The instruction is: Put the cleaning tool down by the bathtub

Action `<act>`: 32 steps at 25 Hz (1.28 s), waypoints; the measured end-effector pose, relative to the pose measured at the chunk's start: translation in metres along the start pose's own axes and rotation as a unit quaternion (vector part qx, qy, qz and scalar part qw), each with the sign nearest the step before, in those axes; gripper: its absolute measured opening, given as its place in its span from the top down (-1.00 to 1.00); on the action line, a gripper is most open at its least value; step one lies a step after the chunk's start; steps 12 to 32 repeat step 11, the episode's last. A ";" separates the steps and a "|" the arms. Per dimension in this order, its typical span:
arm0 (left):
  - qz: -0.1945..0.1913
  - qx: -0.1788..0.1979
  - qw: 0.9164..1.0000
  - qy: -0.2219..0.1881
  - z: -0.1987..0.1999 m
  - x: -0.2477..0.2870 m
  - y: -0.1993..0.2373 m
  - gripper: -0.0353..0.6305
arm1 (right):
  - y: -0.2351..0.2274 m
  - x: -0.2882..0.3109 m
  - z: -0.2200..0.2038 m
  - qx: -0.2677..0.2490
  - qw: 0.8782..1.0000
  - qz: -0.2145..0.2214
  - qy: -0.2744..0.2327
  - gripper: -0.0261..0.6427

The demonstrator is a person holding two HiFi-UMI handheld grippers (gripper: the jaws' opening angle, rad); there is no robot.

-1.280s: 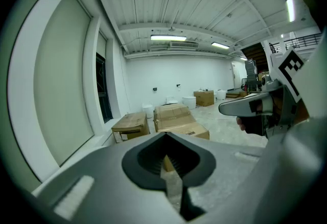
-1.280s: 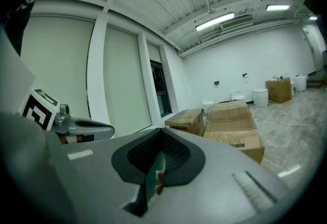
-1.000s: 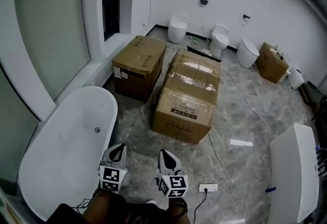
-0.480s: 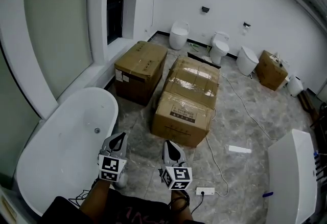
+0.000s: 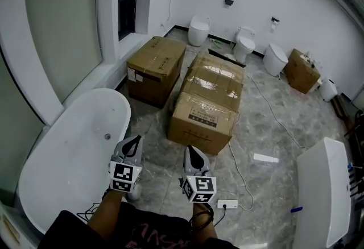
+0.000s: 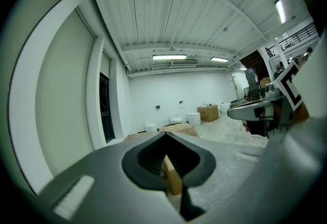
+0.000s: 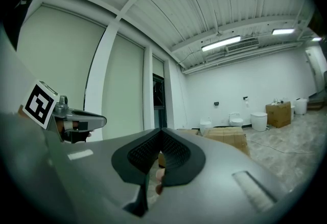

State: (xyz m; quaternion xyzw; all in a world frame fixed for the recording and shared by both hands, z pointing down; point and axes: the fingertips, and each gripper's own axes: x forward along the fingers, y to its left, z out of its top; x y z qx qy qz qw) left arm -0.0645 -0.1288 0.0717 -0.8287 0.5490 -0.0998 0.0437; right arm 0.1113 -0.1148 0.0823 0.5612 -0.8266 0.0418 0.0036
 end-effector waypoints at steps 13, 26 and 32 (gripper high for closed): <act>-0.015 -0.008 1.000 -0.002 -0.008 0.003 -0.004 0.89 | -0.002 0.001 -0.006 0.007 1.000 -0.006 0.000 0.86; -0.015 -0.008 1.000 -0.002 -0.008 0.003 -0.004 0.89 | -0.002 0.001 -0.006 0.007 1.000 -0.006 0.000 0.86; -0.015 -0.008 1.000 -0.002 -0.008 0.003 -0.004 0.89 | -0.002 0.001 -0.006 0.007 1.000 -0.006 0.000 0.86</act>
